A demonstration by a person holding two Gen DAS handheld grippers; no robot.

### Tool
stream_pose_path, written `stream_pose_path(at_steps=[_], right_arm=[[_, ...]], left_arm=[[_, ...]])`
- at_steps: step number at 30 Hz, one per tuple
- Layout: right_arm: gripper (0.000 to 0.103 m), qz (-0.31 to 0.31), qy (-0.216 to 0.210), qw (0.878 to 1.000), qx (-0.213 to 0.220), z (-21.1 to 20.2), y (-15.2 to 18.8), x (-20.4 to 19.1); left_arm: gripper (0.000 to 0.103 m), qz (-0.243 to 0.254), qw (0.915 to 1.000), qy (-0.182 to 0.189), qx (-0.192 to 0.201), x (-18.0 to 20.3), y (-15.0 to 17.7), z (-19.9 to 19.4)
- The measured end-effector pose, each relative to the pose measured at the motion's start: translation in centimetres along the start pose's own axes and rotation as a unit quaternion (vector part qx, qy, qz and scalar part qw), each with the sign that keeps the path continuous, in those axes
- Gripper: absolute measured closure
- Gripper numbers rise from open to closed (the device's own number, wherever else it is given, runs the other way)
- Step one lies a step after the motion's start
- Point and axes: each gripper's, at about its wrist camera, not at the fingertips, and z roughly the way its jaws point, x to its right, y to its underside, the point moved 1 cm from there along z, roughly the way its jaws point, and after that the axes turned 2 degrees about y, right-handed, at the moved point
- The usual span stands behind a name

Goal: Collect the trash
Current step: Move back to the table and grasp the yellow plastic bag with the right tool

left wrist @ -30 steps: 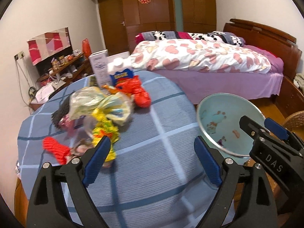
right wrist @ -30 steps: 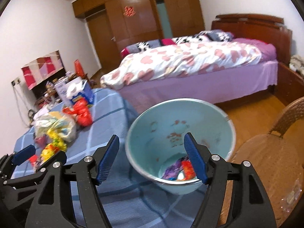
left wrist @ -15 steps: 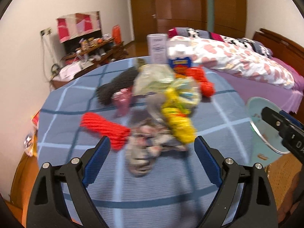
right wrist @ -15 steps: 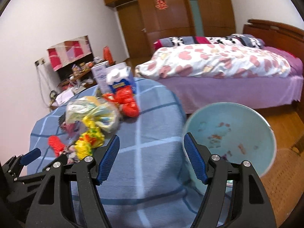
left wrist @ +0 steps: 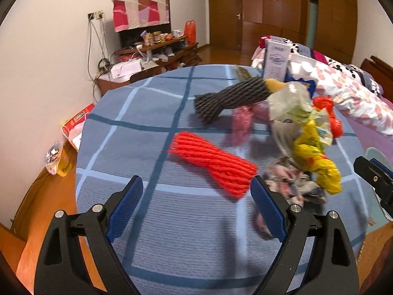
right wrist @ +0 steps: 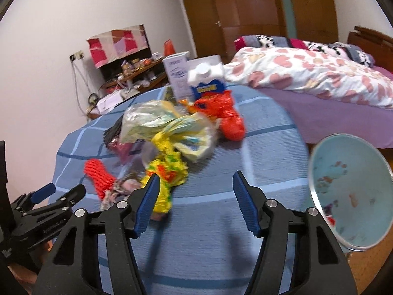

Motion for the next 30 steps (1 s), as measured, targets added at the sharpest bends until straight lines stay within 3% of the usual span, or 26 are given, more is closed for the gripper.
stream_pose_path(at_steps=[7,10,12,15,23,30], right_arm=[[0.043,-0.006,-0.033,0.999,-0.032,2.8,-0.2,-2.3],[0.050,-0.006,-0.043,0.997,-0.058,4.5,-0.1,-2.8],[0.064,-0.005,-0.053,0.996,-0.075,5.4,0.1,-3.0],[0.074,0.001,-0.072,0.992,-0.099,6.2,0.5,-2.8],[0.076,0.007,-0.077,0.994,-0.074,3.7,0.3,-1.4],[0.076,-0.018,-0.041,0.999,-0.024,-0.2,0.6,0.6]], left_arm=[[0.016,-0.008,0.9999,-0.005,-0.010,-0.8,-0.3,1.7],[0.017,-0.010,0.9999,-0.002,-0.011,-0.9,-0.5,2.0],[0.017,-0.005,0.9999,0.002,-0.010,-0.6,-0.5,2.0],[0.017,0.001,0.9999,0.008,-0.010,-0.2,-0.3,1.8],[0.021,0.019,0.9992,0.034,0.002,1.6,-0.2,0.5],[0.021,0.041,0.9962,0.077,-0.001,4.6,0.3,-0.1]])
